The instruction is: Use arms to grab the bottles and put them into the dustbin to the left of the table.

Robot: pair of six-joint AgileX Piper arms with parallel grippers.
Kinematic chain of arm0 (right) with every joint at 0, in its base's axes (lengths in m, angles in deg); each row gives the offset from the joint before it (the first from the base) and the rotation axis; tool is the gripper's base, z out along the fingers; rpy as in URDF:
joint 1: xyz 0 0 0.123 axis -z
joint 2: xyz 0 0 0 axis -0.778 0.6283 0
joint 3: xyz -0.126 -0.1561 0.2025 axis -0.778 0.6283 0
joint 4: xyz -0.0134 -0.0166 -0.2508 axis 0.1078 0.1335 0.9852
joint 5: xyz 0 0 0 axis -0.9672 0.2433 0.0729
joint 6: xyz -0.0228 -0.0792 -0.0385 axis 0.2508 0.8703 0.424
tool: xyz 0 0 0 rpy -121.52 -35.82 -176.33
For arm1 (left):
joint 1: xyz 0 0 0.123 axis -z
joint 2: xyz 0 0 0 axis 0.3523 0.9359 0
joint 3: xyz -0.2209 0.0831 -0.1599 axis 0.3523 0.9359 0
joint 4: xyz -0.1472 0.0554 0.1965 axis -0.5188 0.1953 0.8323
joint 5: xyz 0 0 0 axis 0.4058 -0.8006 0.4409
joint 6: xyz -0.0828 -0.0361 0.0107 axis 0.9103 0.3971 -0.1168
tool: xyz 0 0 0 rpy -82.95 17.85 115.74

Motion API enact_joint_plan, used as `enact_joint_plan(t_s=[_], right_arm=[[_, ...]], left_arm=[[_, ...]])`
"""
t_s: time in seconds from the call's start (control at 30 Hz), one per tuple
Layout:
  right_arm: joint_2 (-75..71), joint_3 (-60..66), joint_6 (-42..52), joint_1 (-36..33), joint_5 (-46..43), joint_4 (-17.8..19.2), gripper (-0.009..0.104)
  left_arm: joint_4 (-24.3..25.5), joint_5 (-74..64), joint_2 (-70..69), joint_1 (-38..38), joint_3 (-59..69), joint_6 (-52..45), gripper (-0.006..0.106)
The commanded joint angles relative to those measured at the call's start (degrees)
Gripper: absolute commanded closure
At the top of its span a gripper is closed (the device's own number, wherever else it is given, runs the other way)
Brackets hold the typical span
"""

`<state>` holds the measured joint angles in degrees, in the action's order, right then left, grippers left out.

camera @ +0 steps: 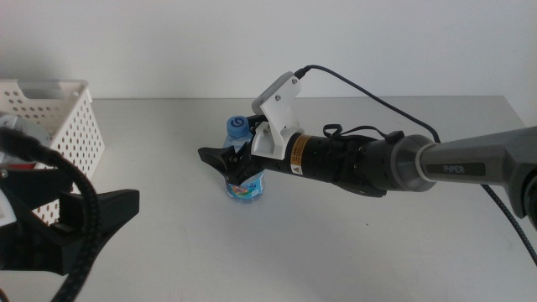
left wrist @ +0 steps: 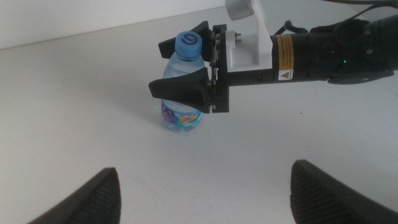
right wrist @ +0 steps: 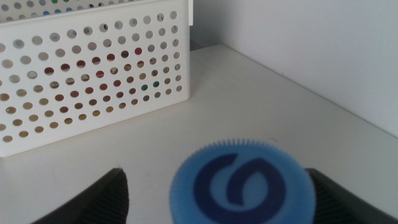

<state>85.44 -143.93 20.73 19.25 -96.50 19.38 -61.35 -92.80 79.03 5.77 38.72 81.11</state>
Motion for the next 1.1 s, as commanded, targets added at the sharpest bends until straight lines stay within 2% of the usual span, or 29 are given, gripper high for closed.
enact_joint_plan(t_s=[0.0, 0.13, 0.4, 0.57, 0.67, 0.83, 1.07], right_arm=[[-5.89, -1.66, -3.15, 0.63, -0.87, 1.84, 0.016], [-9.40, -1.66, -7.72, 1.02, 3.80, 8.16, 0.016], [-16.88, -1.66, -21.53, 1.02, 4.17, 19.97, 0.016], [-19.42, -0.42, -29.57, 2.36, 4.47, 23.04, 0.016], [-24.85, 4.99, -25.93, 2.18, 5.57, 19.93, 0.016], [-37.26, 18.49, -13.92, 2.38, 10.68, 7.18, 0.016], [-55.46, 32.05, -1.55, 2.67, 25.91, -8.85, 0.020]], left_arm=[[-0.49, 4.08, -0.04, 0.45, -1.57, 0.51, 0.007], [-0.49, 4.08, -0.04, 0.45, -1.57, 0.51, 0.007], [-0.49, 4.08, -0.04, 0.45, -1.57, 0.51, 0.007], [-0.49, 4.08, -0.04, 0.45, -1.57, 0.51, 0.007], [-0.49, 4.08, -0.04, 0.45, -1.57, 0.51, 0.007], [-0.49, 4.08, -0.04, 0.45, -1.57, 0.51, 0.007], [-0.49, 4.08, -0.04, 0.45, -1.57, 0.51, 0.007]])
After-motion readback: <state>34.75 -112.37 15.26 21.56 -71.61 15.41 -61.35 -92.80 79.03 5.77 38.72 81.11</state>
